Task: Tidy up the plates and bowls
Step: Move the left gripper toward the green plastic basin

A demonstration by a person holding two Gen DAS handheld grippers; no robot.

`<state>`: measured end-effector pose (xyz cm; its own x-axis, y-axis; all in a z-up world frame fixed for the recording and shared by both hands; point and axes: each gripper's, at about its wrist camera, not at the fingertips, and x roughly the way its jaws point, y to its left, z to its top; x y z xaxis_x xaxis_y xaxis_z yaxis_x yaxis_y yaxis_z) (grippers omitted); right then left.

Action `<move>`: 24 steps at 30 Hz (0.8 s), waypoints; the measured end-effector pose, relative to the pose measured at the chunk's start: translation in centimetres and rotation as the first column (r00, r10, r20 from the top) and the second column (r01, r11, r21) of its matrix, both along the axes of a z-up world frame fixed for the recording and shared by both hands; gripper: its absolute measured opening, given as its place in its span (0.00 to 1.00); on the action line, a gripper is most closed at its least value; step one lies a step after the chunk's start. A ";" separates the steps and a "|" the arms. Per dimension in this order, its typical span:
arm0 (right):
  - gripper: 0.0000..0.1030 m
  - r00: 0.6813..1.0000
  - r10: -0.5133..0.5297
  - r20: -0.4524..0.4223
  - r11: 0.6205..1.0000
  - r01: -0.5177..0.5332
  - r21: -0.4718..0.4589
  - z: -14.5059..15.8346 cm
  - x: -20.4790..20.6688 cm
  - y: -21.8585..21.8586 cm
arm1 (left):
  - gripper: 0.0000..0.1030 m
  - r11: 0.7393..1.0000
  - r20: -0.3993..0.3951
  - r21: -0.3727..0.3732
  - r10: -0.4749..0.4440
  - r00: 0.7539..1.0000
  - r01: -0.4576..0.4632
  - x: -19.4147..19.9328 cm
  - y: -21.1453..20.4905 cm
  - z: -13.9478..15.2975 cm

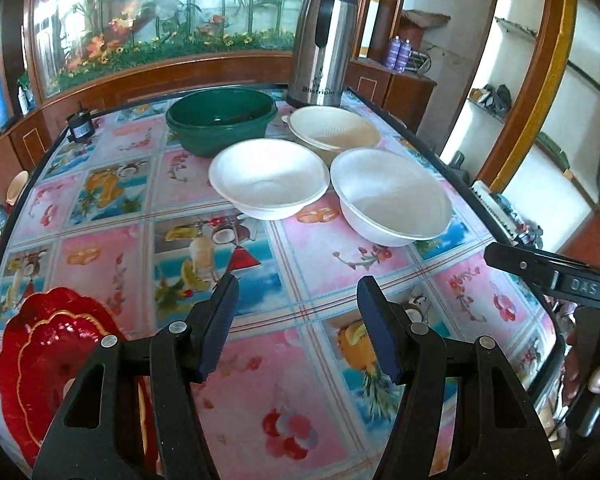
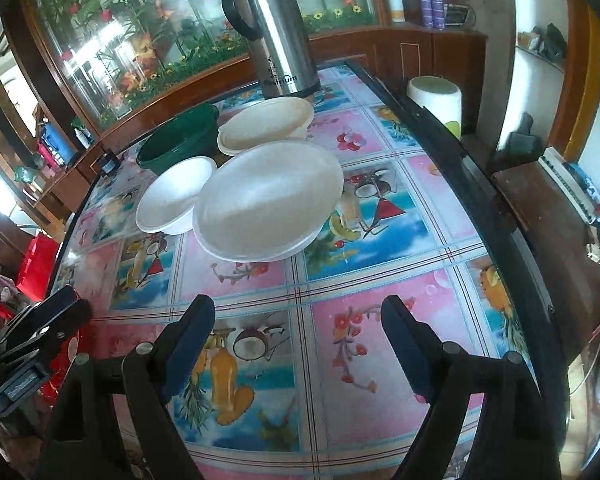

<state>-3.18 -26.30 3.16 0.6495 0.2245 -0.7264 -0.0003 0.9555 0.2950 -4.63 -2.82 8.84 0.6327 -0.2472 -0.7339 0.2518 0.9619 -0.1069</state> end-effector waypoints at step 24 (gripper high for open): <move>0.83 0.999 0.022 -0.046 1.000 -0.022 -0.002 -1.4 3.5 -2.1 | 0.60 1.000 -0.034 -0.010 0.029 0.999 -0.029 4.5 -3.9 -1.4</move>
<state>0.27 -28.39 1.76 0.6104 0.2364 -0.7560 -0.0079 0.9562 0.2926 -0.18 -6.68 7.42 0.6143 -0.2372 -0.7526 0.2201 0.9674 -0.1252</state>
